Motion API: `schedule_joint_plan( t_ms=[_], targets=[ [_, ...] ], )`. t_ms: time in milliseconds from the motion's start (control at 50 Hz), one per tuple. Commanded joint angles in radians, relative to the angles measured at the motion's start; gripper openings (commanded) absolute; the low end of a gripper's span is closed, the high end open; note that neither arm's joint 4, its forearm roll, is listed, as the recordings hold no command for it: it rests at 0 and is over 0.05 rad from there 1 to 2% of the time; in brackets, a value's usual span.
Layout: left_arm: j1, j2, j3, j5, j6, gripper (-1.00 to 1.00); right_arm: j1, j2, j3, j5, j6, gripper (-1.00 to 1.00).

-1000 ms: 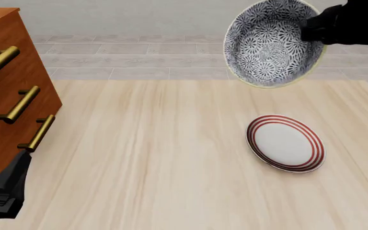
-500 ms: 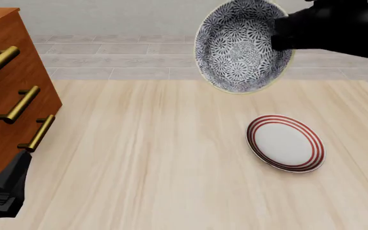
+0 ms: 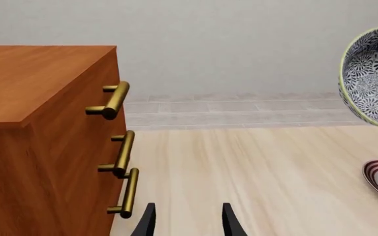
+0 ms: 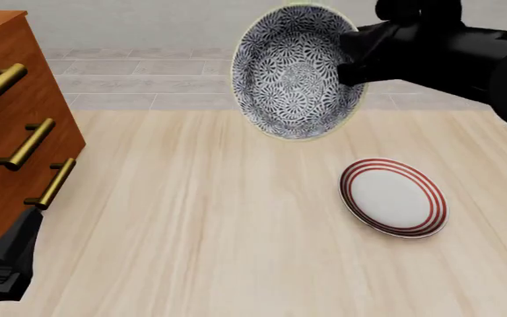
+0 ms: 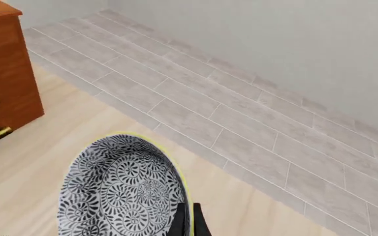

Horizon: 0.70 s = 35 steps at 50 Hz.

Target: Put the bowl on top of the cabinet.

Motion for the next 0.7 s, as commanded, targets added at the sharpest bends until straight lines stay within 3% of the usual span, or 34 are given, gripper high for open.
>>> schedule_joint_plan(
  t_ms=[20,360,700],
  targets=[
    [0.001,-0.001,0.000,0.000,-0.002,1.00,0.065,-0.006,0.014,-0.049,0.018,-1.00],
    [0.000,-0.001,0.000,-0.001,-0.002,1.00,0.141,0.010,0.048,-0.128,0.054,-1.00],
    [-0.005,-0.009,0.000,0.002,-0.010,1.00,0.194,0.084,-0.018,-0.163,0.082,-1.00]
  ],
)
